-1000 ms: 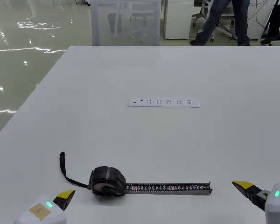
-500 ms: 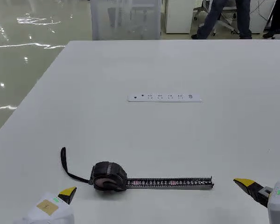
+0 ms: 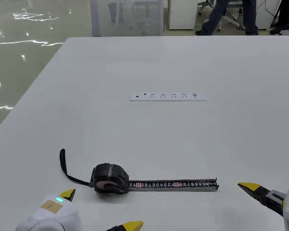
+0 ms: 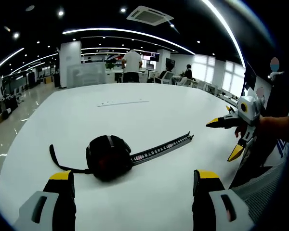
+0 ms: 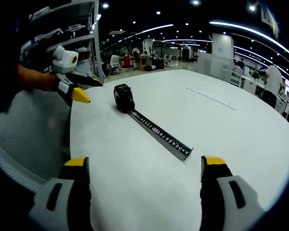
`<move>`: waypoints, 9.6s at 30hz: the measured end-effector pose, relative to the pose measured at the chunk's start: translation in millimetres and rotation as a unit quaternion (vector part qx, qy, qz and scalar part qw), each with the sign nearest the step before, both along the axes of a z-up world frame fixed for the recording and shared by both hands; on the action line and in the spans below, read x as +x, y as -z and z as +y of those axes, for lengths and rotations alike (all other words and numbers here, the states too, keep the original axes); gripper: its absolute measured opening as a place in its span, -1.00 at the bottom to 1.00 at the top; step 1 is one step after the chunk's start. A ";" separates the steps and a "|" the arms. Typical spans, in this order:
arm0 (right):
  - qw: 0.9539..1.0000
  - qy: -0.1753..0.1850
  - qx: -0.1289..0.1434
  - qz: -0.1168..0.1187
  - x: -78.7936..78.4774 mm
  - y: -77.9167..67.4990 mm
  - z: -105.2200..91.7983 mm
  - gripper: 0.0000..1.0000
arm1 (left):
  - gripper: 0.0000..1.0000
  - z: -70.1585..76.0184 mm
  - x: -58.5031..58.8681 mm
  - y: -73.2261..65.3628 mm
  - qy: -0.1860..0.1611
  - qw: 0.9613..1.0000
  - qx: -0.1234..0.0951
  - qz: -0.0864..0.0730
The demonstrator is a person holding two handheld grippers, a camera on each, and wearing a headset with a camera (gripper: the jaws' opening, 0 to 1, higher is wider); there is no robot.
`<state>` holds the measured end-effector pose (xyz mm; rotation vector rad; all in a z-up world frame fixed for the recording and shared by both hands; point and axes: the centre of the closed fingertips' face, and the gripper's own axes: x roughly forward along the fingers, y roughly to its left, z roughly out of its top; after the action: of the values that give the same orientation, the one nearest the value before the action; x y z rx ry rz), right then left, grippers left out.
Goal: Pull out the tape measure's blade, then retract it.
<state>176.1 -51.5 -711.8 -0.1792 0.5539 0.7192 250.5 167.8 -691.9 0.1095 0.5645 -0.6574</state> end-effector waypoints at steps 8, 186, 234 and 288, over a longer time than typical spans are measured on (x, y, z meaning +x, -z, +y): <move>0.999 -0.035 -0.009 -0.007 2.2 6.2 -7.8 0.63 | 1.00 2.4 8.7 6.6 -0.025 1.000 0.003 0.007; 0.978 -0.181 -0.103 0.010 84.9 51.1 -19.4 -0.76 | 0.17 -0.9 84.9 54.2 -0.175 0.980 -0.008 0.094; 0.978 -0.191 -0.084 0.005 95.8 49.1 15.5 -0.76 | 0.17 -0.1 87.2 53.9 -0.178 0.979 -0.014 0.099; 0.978 -0.197 -0.073 0.005 102.5 48.7 44.6 -0.76 | 0.17 1.4 86.1 53.9 -0.178 0.978 -0.019 0.102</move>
<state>278.6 -6.8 -760.5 -0.4320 0.5877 1.0651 336.5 169.2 -745.8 -0.0958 0.7484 -0.3307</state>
